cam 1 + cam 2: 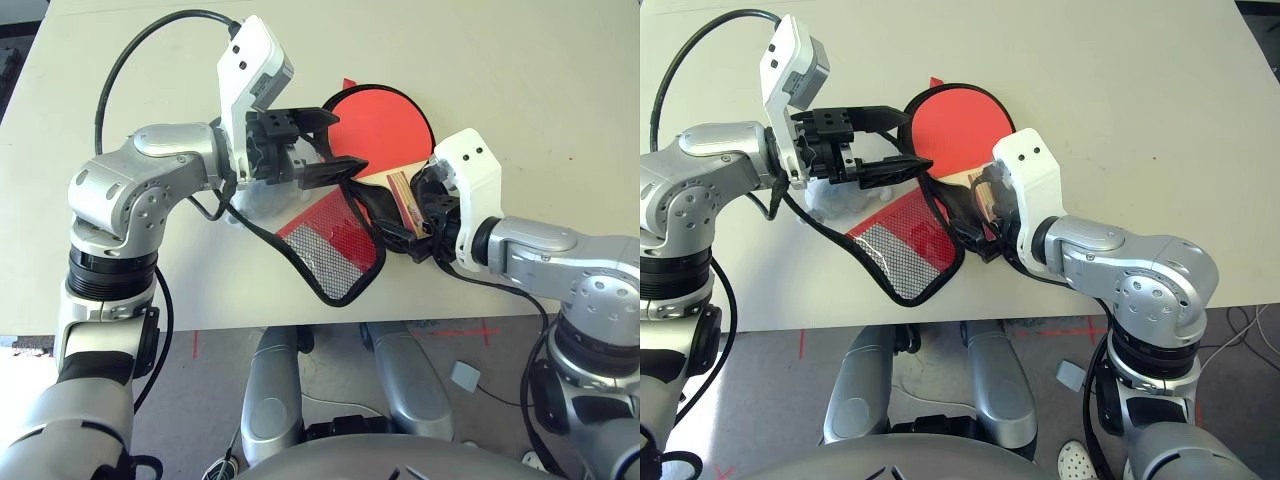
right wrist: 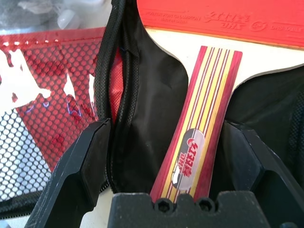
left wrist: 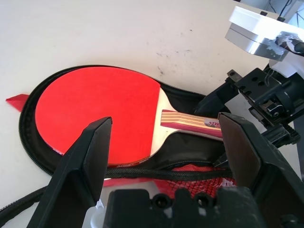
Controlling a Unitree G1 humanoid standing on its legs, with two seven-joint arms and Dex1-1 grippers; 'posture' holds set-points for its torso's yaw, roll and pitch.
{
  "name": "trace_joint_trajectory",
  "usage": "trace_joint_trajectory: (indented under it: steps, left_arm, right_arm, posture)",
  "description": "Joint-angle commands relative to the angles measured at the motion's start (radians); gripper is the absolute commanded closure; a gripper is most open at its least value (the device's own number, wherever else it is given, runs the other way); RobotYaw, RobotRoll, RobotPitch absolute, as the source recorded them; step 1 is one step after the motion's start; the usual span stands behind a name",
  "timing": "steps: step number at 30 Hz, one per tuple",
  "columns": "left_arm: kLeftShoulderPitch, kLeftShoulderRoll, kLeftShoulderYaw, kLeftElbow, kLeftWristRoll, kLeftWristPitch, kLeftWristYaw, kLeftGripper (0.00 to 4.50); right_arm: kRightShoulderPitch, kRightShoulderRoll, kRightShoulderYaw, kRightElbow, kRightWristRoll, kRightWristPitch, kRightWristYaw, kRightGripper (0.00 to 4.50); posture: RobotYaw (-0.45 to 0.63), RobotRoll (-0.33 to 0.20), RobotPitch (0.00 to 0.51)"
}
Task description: Store the ping-pong paddle in its case and zip it.
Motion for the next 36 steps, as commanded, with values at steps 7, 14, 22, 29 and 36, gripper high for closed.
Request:
trace_joint_trajectory:
  steps: [7, 14, 22, 29, 36]
  left_arm:
    - [-0.052, 0.134, 0.115, 0.029, 0.016, -0.018, -0.011, 0.0]
    - [-0.018, 0.314, 0.188, 0.141, 0.082, -0.091, -0.052, 0.0]
    - [0.131, 0.514, 0.3, 0.293, 0.154, -0.188, -0.123, 0.0]
    - [0.3, 0.525, 0.299, 0.241, 0.174, -0.208, -0.143, 0.0]
    - [0.32, 0.418, 0.219, 0.08, 0.137, -0.144, -0.095, 0.0]
  right_arm:
    - [0.039, -0.242, -0.055, 0.062, -0.029, -0.159, 0.253, 0.03]
    - [0.01, -0.349, -0.071, 0.17, -0.063, -0.316, 0.399, 0.03]
    - [-0.057, -0.311, -0.119, 0.372, -0.146, -0.448, 0.389, 0.03]
    - [-0.126, -0.244, -0.121, 0.556, -0.266, -0.589, 0.327, 0.03]
    - [-0.156, -0.226, -0.139, 0.637, -0.341, -0.661, 0.3, 0.03]
  posture:
    - [-0.04, 0.0, 0.333]
    - [0.0, 0.0, 0.334]
    - [0.05, 0.0, 0.352]
    - [0.06, 0.0, 0.356]
    - [0.04, 0.0, 0.356]
